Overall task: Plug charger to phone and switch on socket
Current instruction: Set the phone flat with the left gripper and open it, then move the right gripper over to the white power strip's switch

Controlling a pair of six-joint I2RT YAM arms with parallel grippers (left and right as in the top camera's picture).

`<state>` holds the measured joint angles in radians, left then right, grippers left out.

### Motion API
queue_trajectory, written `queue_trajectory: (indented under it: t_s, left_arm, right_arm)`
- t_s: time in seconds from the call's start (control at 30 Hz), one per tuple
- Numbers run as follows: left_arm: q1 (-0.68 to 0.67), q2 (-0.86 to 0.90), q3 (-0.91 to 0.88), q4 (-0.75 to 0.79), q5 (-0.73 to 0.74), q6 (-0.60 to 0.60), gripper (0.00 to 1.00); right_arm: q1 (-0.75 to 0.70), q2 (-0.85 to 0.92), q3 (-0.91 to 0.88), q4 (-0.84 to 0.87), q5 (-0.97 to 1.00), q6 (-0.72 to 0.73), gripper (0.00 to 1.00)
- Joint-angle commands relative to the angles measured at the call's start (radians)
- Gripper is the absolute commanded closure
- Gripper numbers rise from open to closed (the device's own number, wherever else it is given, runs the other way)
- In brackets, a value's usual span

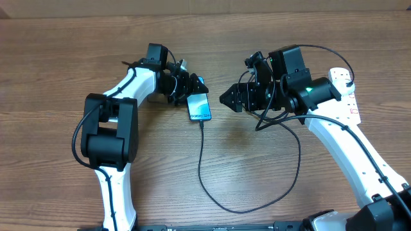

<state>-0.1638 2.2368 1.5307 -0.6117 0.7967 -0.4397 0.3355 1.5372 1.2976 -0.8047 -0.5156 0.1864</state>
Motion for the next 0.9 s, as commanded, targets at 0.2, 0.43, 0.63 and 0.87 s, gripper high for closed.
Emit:
queue_trajectory:
  t_s: [0.2,0.43,0.63,0.87]
  left_arm:
    - [0.037,0.058,0.022,-0.187,-0.343,0.015,0.10]
    - [0.036,0.058,0.119,-0.314,-0.483,0.017,0.00]
    - [0.044,0.056,0.235,-0.435,-0.494,0.040,0.00]
    - [0.047,-0.018,0.356,-0.517,-0.494,0.107,0.00]
  right_arm:
    - [-0.004,-0.019,0.005,-0.003,0.027,-0.005,0.19]
    - [-0.080,-0.029,0.006,-0.048,0.029,0.022,0.19]
    - [-0.224,-0.098,0.006,-0.100,0.040,0.022,0.19]
    - [-0.443,-0.179,0.006,-0.161,0.259,0.130,0.14]
